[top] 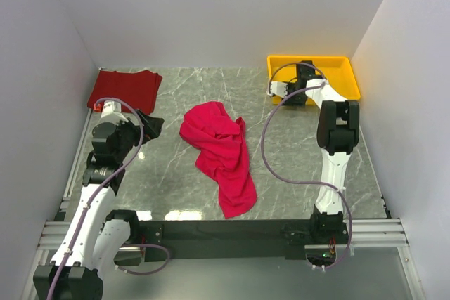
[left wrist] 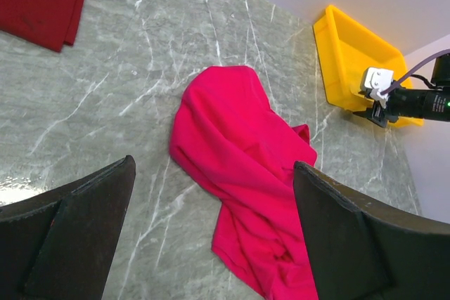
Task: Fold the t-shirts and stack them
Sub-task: Move the tshirt to the center of the board
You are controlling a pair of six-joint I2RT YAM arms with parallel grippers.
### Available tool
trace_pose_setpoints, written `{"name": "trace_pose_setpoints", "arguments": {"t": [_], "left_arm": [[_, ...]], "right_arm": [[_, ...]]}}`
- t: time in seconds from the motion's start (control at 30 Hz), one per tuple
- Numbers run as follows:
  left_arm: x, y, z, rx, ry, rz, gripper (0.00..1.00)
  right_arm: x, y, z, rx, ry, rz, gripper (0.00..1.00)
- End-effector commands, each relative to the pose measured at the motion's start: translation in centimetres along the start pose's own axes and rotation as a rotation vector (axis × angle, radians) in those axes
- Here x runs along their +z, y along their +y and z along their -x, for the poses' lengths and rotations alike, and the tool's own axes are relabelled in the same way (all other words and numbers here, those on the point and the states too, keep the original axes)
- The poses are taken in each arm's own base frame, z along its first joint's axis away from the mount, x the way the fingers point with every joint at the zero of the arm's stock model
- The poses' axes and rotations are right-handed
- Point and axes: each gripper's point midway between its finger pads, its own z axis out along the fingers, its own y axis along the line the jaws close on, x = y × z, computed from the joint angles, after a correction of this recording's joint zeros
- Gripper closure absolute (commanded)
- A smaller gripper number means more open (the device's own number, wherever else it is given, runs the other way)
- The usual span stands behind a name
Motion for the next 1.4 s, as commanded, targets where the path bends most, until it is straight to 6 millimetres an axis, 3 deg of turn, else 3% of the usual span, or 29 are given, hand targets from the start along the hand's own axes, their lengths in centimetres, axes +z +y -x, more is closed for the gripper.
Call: {"name": "trace_pose_setpoints", "arguments": {"t": [0.0,0.2,0.27,0.47,0.53,0.67,0.83,0.9,0.93,0.97,1.03,1.17,1.3,1.37], "left_arm": [[-0.5,-1.6,1.6,0.004,-0.05,-0.055,0.0],[-1.0,-1.4,1.5,0.006,-0.056,-0.048,0.0],[-1.1,-1.4,1.4,0.004,-0.054,-0.048,0.01],[-1.0,-1.5,1.2,-0.003,-0.05,-0.059,0.01],[-1.0,-1.6,1.4,-0.001,-0.055,-0.058,0.01],[-1.1,-1.7,1.7,0.003,-0.068,-0.06,0.01],[-0.7,-1.4,0.8,-0.011,-0.046,-0.068,0.01],[-0.6,-1.5,0.8,-0.003,-0.041,-0.075,0.01],[-0.5,-1.5,0.7,0.0,-0.037,-0.074,0.01],[-0.5,-1.6,0.9,0.005,-0.038,-0.075,0.01],[-0.3,-1.6,1.0,0.014,-0.037,-0.074,0.01],[-0.2,-1.5,0.9,0.015,-0.033,-0.073,0.01],[-0.4,-1.4,0.6,0.001,-0.035,-0.069,0.01],[-0.5,-1.4,0.7,0.002,-0.039,-0.071,0.01]], "right_arm": [[-3.2,-1.3,0.0,0.034,-0.005,-0.044,0.43],[-3.6,1.4,0.0,0.006,-0.018,-0.02,0.73],[-4.3,1.3,0.0,-0.019,-0.016,-0.041,0.8],[-4.9,0.7,-0.2,0.051,-0.013,-0.039,0.84],[-5.6,0.8,0.7,0.118,-0.029,-0.045,0.86],[-6.7,1.5,2.7,0.32,-0.005,-0.095,1.0],[-6.3,1.5,3.2,0.623,0.073,-0.131,1.0],[-6.6,0.3,3.1,0.697,0.093,-0.18,1.0],[-5.9,0.5,3.1,0.769,0.112,-0.187,0.98],[-6.4,-0.1,3.1,0.791,0.126,-0.186,0.98],[-5.6,0.2,3.0,0.837,0.144,-0.17,0.94],[-5.2,-1.2,2.0,0.898,0.18,-0.262,0.91],[-3.5,-1.1,0.8,0.959,0.255,-0.252,0.83],[-3.5,-2.0,0.3,0.992,0.267,-0.289,0.77]]}}
